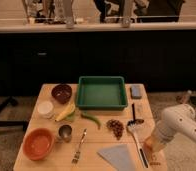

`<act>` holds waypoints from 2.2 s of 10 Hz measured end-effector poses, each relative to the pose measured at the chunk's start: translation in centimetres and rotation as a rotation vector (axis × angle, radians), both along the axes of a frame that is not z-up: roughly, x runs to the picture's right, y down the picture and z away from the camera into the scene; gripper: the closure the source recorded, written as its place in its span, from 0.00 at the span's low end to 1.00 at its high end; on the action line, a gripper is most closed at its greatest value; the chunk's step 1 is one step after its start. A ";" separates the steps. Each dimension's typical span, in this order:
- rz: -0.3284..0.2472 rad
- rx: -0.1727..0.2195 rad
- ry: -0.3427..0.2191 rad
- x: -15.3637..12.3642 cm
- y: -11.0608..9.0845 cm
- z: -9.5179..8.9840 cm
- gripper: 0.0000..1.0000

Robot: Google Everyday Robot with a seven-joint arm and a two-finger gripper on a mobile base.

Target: Place apple in paper cup

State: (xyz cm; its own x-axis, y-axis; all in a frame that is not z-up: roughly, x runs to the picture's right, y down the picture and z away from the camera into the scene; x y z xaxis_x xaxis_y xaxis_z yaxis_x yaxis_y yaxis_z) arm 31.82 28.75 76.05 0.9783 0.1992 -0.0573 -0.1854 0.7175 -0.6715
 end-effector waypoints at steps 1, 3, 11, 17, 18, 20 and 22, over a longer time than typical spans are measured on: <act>0.009 0.000 -0.008 0.1 -0.1 0.0 0.69; 0.050 -0.005 -0.047 0.6 -0.1 -0.1 0.89; 0.117 -0.009 -0.174 0.5 -0.8 -0.8 1.00; 0.076 0.051 -0.193 -0.7 -2.6 -3.0 1.00; 0.069 0.060 -0.197 -1.0 -2.9 -3.4 1.00; 0.050 0.079 -0.206 -1.9 -3.6 -4.1 1.00; 0.037 0.088 -0.212 -2.5 -4.0 -4.6 1.00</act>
State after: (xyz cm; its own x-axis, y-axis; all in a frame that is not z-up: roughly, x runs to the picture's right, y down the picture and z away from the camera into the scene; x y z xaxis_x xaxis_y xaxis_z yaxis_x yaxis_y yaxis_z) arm 29.35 24.70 71.42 0.9585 0.2305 0.1675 -0.0744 0.7701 -0.6336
